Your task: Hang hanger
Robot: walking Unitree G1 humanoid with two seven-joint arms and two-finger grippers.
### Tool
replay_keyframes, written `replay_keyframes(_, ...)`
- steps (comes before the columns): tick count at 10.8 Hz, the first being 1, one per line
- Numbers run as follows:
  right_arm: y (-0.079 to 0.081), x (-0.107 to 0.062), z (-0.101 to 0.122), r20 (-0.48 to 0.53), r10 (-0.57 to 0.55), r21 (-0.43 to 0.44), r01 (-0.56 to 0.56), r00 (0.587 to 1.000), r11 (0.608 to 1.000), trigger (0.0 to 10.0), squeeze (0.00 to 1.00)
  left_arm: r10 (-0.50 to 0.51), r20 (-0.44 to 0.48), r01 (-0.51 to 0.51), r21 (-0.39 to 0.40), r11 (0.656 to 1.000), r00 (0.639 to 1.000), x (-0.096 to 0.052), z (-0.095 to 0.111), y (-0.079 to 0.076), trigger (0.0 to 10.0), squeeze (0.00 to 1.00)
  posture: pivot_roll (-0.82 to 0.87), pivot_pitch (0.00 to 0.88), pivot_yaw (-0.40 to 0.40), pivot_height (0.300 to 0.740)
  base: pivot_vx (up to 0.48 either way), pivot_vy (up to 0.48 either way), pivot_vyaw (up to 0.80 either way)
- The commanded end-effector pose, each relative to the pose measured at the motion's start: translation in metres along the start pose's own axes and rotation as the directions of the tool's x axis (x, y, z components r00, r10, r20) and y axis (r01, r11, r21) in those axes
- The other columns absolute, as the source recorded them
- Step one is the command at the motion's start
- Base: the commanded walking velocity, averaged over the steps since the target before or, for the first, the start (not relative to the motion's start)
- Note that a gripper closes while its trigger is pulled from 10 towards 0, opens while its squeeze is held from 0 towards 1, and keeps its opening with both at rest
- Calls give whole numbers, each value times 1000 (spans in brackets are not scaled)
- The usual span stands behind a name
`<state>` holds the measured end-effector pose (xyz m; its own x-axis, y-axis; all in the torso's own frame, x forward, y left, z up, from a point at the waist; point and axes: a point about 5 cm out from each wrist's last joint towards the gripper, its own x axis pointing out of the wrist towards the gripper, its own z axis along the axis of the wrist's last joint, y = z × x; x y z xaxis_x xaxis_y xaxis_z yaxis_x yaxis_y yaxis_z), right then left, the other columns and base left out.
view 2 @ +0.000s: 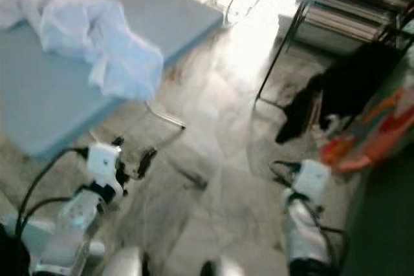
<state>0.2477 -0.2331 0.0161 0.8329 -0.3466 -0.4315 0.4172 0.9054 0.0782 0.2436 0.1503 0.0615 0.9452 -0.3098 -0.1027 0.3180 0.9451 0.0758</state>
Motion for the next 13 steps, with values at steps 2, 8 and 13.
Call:
replay_keyframes(2,7,-2,-7,-24,9,9,-9,1000,1000,10000,0,7,-21,-7,-5,1000,1000,-7,-8,8,10000,0,68,79,-63,740,212,0,-400)
replay_keyframes(8,16,8,4,-4,52,-5,-52,999,999,10000,0,6,1,-6,22,1000,1000,2,-1,15,10000,0,76,104,-67,740,426,0,-343)
replay_keyframes(13,37,-10,70,466,189,-421,28,864,907,10000,0,17,12,-17,7,1000,1000,1,0,13,10000,0,78,115,-75,740,329,344,0)
